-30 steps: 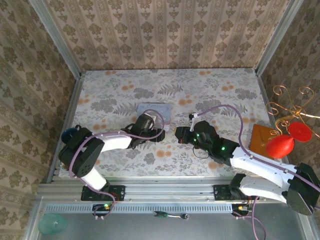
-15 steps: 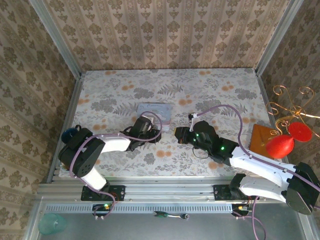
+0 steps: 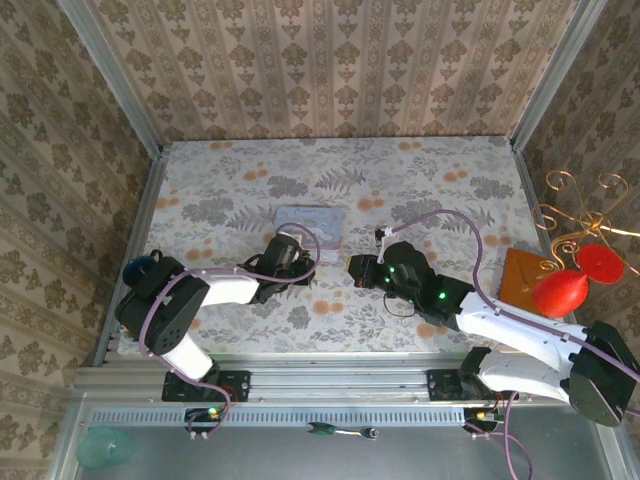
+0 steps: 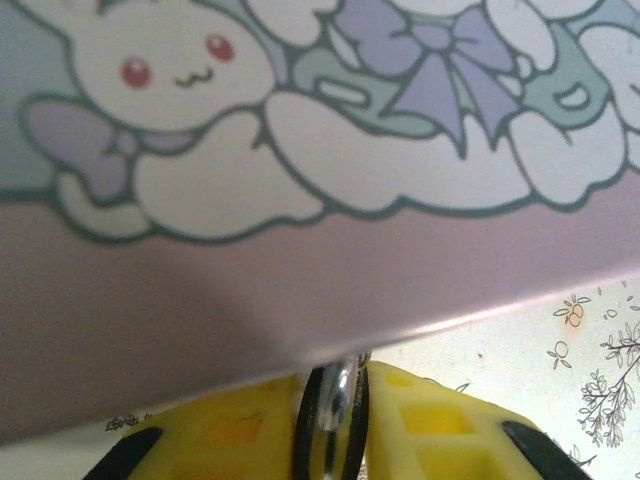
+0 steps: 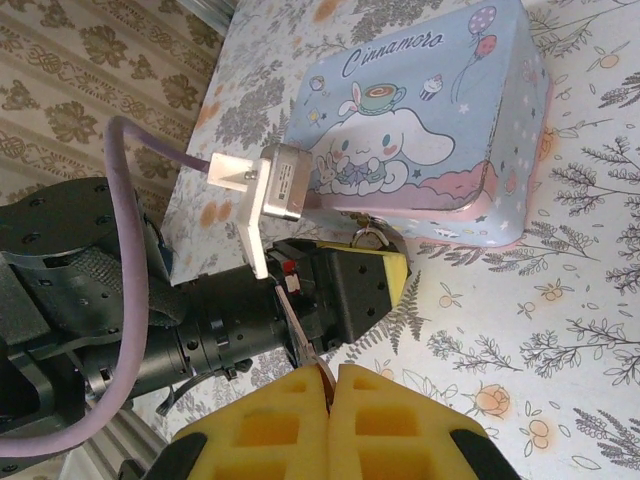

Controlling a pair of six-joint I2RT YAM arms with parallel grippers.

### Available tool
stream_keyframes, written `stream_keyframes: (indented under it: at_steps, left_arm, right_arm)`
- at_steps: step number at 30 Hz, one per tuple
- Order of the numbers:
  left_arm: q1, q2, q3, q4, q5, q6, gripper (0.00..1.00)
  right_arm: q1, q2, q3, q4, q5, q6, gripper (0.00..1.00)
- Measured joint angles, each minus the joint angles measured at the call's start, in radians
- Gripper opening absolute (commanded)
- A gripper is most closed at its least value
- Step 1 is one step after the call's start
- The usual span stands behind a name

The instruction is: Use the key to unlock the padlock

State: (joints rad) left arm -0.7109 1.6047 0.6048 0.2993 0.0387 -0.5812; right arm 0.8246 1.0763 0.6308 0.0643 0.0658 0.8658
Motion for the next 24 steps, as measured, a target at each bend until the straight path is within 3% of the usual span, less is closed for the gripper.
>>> stream_keyframes:
  at_steps: [7,12,17,24]
  left_arm:
    - [0.000,-0.023,-0.001,-0.024,0.003,-0.022,0.11]
    - [0.000,-0.096,0.021,-0.158,0.034,-0.056,0.11]
    - [0.010,-0.197,0.045,-0.254,0.089,-0.117,0.11]
    - [0.046,-0.212,0.047,-0.269,0.164,-0.204,0.10]
  right_arm:
    - [0.000,0.023,0.000,0.000,-0.011,0.009,0.00]
    - [0.000,0.065,0.000,-0.001,-0.025,0.041,0.00]
    - [0.000,0.156,0.000,0.028,-0.061,0.095,0.00]
    - [0.004,0.283,0.000,0.145,-0.123,0.164,0.00]
